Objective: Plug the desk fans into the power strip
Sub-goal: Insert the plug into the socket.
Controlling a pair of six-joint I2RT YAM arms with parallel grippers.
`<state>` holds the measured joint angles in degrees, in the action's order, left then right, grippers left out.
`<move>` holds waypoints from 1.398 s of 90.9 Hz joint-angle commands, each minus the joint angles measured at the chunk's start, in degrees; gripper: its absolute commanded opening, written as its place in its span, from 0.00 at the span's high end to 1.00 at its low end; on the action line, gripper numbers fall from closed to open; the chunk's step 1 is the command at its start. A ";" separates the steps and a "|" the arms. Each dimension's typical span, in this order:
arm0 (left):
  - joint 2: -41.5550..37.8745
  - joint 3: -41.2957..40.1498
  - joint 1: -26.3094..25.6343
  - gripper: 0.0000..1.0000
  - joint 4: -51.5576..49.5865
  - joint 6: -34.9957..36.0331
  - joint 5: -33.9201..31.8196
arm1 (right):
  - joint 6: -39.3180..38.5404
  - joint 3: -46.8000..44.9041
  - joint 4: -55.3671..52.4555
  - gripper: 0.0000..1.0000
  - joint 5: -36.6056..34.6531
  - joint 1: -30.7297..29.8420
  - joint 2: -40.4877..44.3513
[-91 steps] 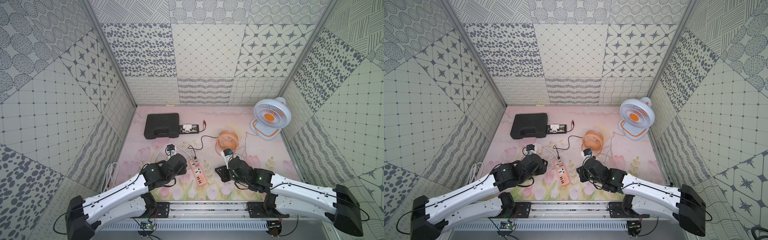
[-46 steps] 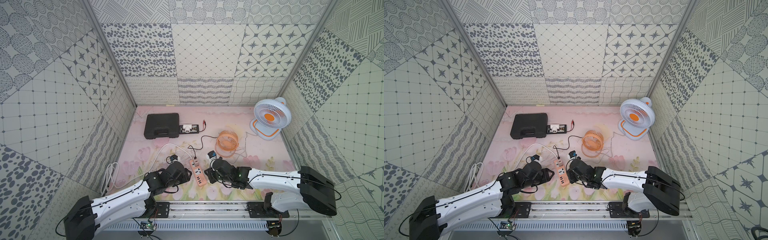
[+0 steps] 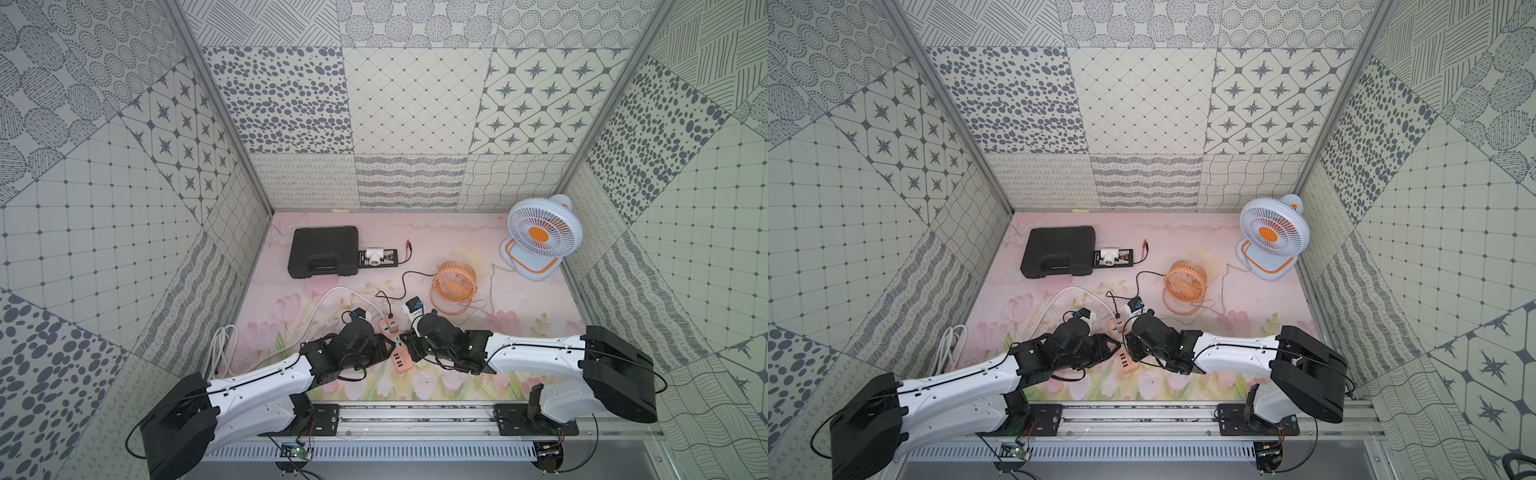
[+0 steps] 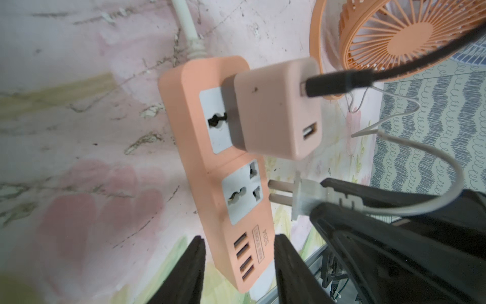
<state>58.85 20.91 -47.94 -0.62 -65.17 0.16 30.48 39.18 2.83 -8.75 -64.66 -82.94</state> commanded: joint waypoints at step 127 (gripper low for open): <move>9.09 1.74 0.45 0.70 -1.86 0.31 -1.48 | 0.85 6.89 -9.16 1.00 -6.17 -3.01 -4.36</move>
<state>67.61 22.39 -47.94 1.48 -65.80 0.30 31.07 43.88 -6.52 -14.24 -67.48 -85.62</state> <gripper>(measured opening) 0.305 0.158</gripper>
